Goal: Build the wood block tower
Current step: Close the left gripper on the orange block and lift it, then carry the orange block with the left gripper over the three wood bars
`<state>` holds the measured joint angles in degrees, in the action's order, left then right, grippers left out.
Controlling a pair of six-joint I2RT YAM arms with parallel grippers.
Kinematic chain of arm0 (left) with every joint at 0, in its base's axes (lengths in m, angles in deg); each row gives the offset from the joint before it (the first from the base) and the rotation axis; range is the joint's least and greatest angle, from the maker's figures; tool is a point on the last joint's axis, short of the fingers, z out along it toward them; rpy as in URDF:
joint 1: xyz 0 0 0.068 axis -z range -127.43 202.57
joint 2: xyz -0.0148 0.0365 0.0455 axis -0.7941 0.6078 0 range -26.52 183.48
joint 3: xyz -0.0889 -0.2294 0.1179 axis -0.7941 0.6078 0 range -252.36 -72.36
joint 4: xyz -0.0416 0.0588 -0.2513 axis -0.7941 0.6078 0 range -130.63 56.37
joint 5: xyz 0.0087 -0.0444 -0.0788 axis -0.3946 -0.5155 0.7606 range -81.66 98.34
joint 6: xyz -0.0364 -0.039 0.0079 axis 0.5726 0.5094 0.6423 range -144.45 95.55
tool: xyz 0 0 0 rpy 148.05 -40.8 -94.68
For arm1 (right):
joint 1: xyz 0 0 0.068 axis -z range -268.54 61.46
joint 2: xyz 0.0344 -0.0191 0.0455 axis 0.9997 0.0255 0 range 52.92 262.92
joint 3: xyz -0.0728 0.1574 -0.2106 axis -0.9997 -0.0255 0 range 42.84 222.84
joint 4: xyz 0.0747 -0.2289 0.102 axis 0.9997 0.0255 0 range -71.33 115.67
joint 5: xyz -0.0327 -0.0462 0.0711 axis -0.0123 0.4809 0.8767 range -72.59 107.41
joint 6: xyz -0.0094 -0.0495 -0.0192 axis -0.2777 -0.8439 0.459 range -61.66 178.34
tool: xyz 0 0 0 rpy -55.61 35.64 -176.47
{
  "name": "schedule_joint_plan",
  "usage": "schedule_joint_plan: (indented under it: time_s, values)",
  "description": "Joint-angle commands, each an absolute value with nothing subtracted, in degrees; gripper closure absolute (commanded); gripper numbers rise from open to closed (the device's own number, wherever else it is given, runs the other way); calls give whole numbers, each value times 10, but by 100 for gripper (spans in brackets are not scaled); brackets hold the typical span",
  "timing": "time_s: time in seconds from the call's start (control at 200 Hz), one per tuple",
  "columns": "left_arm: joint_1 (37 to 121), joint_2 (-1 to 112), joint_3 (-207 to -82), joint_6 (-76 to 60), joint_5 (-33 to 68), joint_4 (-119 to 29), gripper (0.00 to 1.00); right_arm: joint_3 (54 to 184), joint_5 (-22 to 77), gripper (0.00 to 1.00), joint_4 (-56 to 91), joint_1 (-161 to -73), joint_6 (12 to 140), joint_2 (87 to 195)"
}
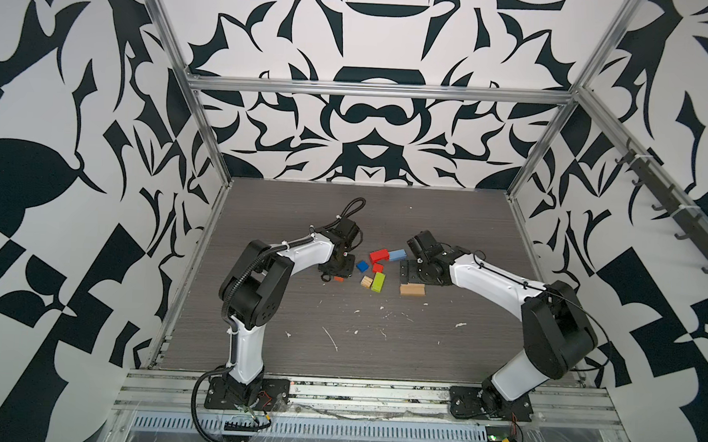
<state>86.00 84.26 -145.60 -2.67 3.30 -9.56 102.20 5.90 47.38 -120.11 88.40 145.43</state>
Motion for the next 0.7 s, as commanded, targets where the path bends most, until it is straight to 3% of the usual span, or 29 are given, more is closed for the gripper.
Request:
schedule_joint_plan:
  time_s: [0.0,0.45,0.695]
  values:
    - [858,830,-1451,-6,57,-70,74,1013,46,2,479,-1200,893,1426]
    - [867,770,-1443,115,228,-134,76,954,57,2,465,-1196,921,1365]
    - [911,793,-1489,146,245,-152,73,929,50,2,471,-1184,928,1326]
